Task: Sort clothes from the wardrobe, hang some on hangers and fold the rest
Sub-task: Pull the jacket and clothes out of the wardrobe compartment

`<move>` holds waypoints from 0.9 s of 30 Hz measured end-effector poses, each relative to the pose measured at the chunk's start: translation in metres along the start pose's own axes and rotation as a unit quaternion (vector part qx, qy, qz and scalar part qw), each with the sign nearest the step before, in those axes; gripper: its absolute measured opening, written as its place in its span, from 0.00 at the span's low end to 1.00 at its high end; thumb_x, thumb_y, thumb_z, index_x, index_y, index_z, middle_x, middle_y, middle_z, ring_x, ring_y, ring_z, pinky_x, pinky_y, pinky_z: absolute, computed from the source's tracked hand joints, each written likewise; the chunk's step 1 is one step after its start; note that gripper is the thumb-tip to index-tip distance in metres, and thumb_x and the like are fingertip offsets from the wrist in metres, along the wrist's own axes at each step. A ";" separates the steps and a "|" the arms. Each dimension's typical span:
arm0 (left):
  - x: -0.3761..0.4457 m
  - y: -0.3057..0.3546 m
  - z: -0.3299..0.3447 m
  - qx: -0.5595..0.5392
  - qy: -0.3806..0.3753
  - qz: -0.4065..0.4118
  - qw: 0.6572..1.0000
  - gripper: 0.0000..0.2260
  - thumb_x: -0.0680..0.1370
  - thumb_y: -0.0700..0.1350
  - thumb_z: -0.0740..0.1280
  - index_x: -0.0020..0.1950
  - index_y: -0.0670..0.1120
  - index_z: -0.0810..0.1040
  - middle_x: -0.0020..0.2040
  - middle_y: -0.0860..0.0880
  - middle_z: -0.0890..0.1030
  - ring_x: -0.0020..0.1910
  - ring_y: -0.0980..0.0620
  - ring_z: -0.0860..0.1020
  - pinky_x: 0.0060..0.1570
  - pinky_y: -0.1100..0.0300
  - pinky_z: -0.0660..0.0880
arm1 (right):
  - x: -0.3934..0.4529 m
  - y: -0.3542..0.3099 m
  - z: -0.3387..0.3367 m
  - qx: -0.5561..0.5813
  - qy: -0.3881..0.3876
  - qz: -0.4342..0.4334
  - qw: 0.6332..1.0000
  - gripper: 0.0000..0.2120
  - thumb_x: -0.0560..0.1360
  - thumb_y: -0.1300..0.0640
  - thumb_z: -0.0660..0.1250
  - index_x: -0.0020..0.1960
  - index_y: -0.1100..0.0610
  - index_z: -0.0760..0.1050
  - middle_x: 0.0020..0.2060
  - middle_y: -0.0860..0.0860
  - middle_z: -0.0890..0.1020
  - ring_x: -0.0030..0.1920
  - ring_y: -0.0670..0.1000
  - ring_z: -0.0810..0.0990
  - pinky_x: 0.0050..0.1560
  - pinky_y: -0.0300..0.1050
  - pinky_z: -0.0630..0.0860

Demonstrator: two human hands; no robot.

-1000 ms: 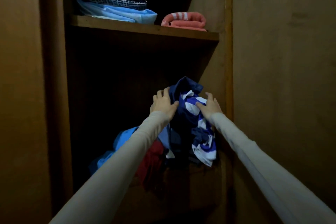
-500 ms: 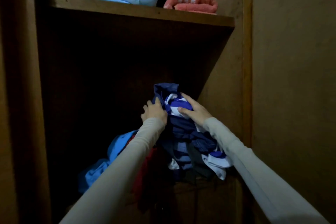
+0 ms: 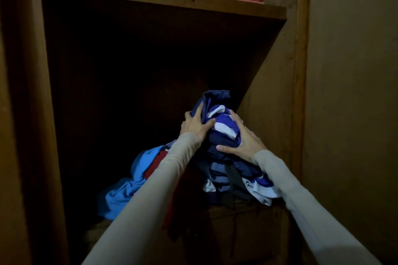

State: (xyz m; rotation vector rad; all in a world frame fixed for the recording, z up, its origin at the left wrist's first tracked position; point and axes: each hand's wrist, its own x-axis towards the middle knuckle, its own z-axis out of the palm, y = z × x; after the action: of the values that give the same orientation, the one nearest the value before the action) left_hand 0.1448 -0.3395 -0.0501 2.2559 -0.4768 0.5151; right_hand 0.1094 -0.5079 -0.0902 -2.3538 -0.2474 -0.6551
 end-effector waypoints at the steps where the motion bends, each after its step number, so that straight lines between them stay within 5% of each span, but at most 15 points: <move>1: -0.002 -0.001 0.000 0.001 -0.001 -0.002 1.000 0.30 0.78 0.58 0.61 0.76 0.59 0.51 0.74 0.41 0.56 0.68 0.36 0.63 0.65 0.50 0.63 | -0.004 0.004 0.001 -0.002 0.014 0.010 1.000 0.50 0.63 0.33 0.71 0.70 0.28 0.38 0.75 0.44 0.55 0.73 0.56 0.61 0.69 0.56 0.64; 9: -0.010 0.005 0.007 -0.018 -0.024 -0.002 1.000 0.38 0.71 0.63 0.67 0.75 0.64 0.50 0.74 0.41 0.54 0.70 0.34 0.61 0.68 0.46 0.61 | -0.007 0.011 0.017 0.003 0.145 -0.020 0.989 0.32 0.73 0.40 0.64 0.73 0.45 0.57 0.63 0.55 0.75 0.61 0.59 0.74 0.52 0.48 0.71; 20: -0.010 0.023 -0.004 -0.106 0.101 0.071 0.987 0.28 0.73 0.59 0.67 0.72 0.57 0.65 0.64 0.43 0.68 0.63 0.41 0.70 0.62 0.56 0.65 | 0.014 -0.010 0.011 0.027 0.251 -0.110 0.962 0.21 0.74 0.56 0.69 0.65 0.62 0.71 0.53 0.61 0.79 0.54 0.61 0.77 0.52 0.59 0.74; 27: -0.035 0.056 -0.053 -0.150 0.151 0.124 0.969 0.26 0.74 0.57 0.68 0.70 0.58 0.66 0.62 0.43 0.70 0.61 0.43 0.71 0.62 0.56 0.65 | -0.005 -0.070 -0.033 -0.097 0.315 -0.192 0.925 0.25 0.72 0.49 0.65 0.60 0.67 0.74 0.46 0.63 0.80 0.46 0.64 0.80 0.42 0.54 0.78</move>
State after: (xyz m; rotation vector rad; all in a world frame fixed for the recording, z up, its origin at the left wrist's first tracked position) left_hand 0.0769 -0.3294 -0.0009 1.8000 -0.6354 0.8393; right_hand 0.0688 -0.4765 -0.0325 -2.1456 -0.3655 -1.6449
